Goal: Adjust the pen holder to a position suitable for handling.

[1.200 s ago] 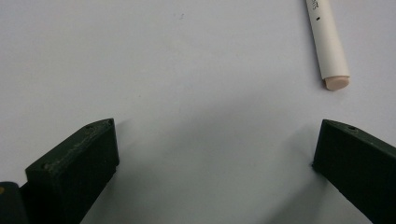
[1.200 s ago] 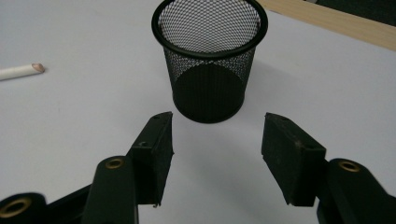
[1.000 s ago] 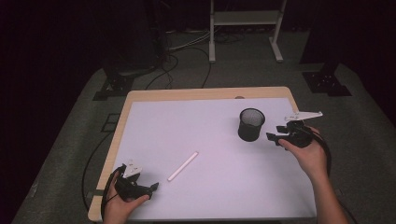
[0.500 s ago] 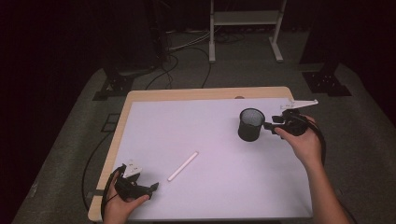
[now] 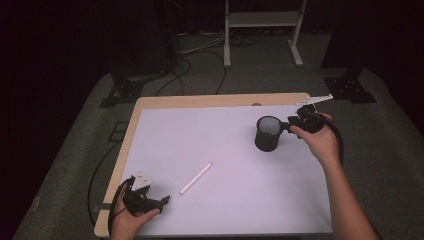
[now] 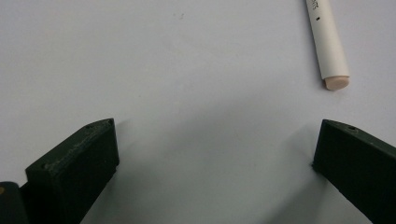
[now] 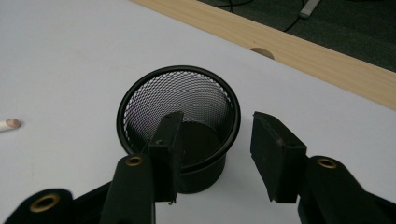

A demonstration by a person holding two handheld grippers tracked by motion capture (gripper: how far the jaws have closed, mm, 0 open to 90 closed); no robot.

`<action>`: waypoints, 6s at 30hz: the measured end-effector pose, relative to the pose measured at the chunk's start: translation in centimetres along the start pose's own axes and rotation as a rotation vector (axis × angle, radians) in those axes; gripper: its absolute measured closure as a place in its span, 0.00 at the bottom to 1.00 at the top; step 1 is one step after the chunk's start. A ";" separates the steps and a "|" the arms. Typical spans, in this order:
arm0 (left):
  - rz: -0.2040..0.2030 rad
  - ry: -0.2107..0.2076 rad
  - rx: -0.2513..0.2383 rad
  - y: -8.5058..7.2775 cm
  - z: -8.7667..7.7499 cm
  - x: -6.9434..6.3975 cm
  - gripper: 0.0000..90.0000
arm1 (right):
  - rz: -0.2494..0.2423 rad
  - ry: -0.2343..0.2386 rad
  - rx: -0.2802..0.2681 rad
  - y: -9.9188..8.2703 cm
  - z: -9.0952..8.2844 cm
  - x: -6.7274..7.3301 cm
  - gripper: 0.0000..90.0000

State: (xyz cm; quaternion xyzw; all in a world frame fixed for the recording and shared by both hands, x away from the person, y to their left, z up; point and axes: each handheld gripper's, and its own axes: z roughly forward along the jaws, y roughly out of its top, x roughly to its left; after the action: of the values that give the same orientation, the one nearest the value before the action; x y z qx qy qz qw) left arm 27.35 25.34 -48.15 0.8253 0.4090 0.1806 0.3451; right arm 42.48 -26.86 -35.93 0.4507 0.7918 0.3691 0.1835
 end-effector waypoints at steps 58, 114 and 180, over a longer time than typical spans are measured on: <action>0.002 0.000 0.000 0.0 0.0 0.0 0.00 | 0.024 0.011 0.181 1.3 6.5 -1.6 0.87; 0.002 0.000 0.000 0.0 0.0 0.0 0.00 | -0.040 0.167 0.159 0.5 0.1 3.6 0.91; -0.001 0.001 -0.001 0.0 0.0 0.0 0.00 | -0.236 0.351 0.262 -1.8 3.2 13.8 0.90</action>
State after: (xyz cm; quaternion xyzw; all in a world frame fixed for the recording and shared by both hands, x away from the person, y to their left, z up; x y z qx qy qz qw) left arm 27.36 25.34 -48.14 0.8249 0.4094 0.1810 0.3451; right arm 36.21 -14.33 -38.80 0.3037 0.8998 0.3122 0.0250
